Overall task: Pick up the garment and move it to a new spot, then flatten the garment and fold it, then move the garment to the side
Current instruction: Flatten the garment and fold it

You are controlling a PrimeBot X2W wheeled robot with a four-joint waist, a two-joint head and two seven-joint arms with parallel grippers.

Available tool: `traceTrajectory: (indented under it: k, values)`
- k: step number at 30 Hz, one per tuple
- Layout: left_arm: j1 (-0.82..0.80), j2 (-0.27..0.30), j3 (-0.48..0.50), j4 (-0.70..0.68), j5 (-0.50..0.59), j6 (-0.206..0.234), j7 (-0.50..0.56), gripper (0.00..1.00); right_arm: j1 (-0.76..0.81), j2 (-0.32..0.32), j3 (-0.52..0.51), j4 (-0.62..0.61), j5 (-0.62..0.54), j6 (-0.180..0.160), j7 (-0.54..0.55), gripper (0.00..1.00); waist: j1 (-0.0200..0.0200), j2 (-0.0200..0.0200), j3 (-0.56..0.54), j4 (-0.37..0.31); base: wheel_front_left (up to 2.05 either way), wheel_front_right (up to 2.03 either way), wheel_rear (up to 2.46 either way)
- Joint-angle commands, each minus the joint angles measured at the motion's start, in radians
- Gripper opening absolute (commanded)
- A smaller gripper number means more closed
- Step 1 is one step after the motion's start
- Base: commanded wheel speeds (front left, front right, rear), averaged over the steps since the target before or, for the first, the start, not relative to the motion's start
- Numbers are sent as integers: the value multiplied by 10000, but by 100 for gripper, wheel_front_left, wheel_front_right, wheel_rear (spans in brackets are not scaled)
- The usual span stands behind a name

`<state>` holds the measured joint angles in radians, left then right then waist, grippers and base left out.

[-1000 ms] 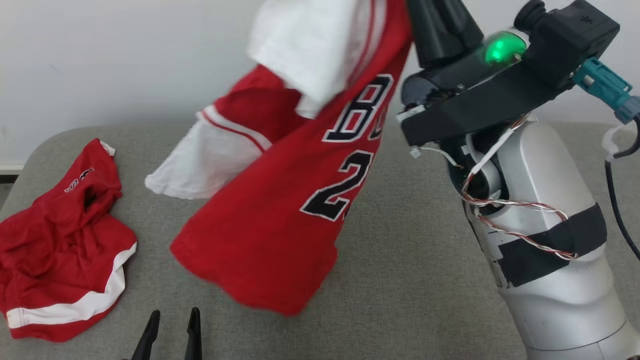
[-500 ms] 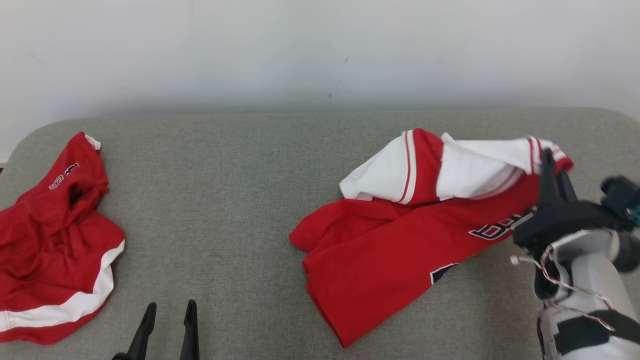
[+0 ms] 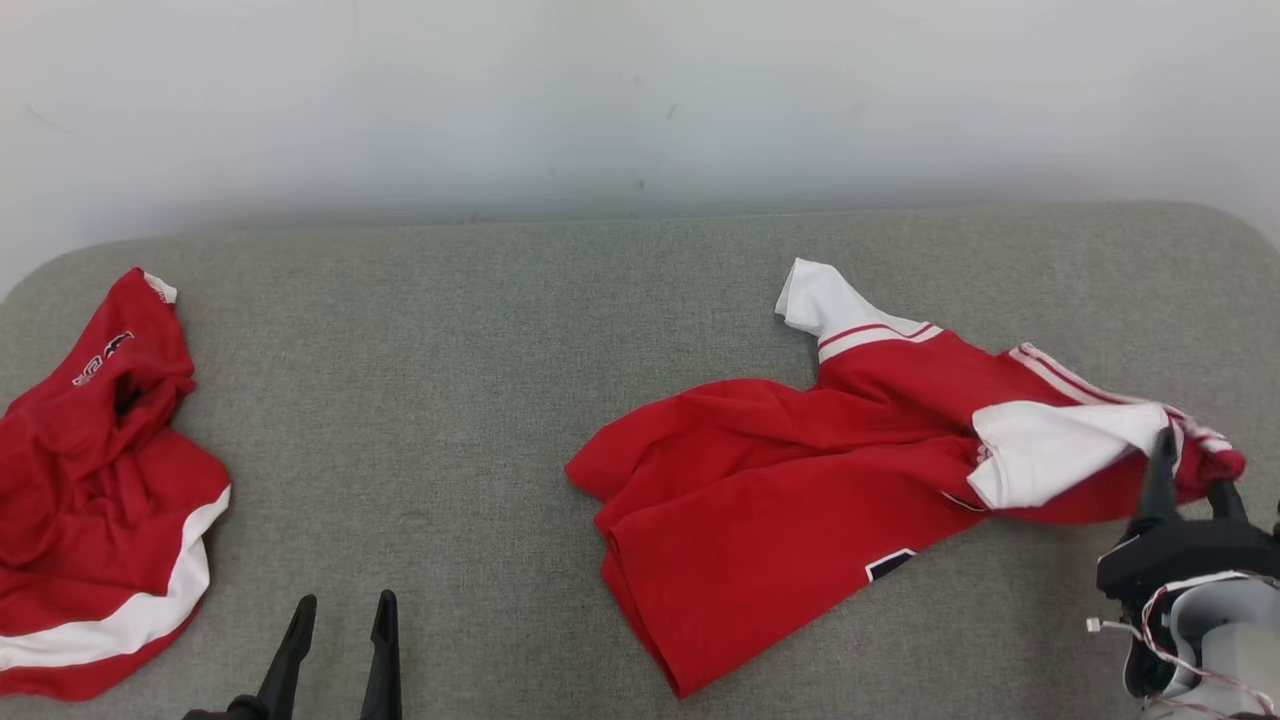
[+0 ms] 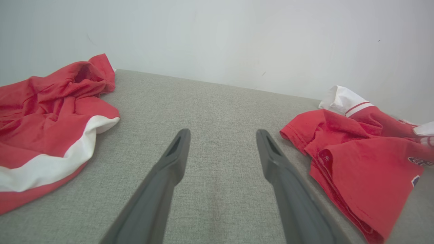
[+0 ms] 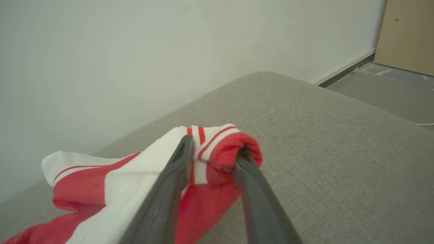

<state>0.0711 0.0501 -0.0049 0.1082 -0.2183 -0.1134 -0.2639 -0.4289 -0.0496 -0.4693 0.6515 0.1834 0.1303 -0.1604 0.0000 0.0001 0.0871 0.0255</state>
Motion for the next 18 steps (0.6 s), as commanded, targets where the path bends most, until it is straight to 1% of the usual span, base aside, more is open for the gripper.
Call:
traceTrajectory:
  k: [1, 5, 8, 12, 18]
  values:
    - [-51, 5, 16, 22, 90, 1, -9, 100, 142, -11, 26, 15, 0, 9, -68, 100, 0, -1, -14, 8, 0, 0, 0]
    - [-43, 5, -68, 98, 79, -43, -9, 100, 709, -10, 278, -108, -135, 9, -164, 100, 0, -1, -134, 107, 0, 0, 0]
    - [42, 4, -99, 131, 60, -68, -9, 100, 1360, -8, 883, -590, -339, 9, -239, 100, 0, -1, -250, 165, 0, 0, 0]
    - [202, 6, -38, 134, 41, -86, -9, 100, 2488, -14, 1925, -1869, -551, 9, -378, 100, 0, -1, -413, 156, 0, 0, 0]
    - [419, 3, 64, 75, 78, -63, -10, 100, 3941, -13, 3125, -4066, -888, 9, -504, 100, 0, -1, -611, -5, 0, 0, 0]
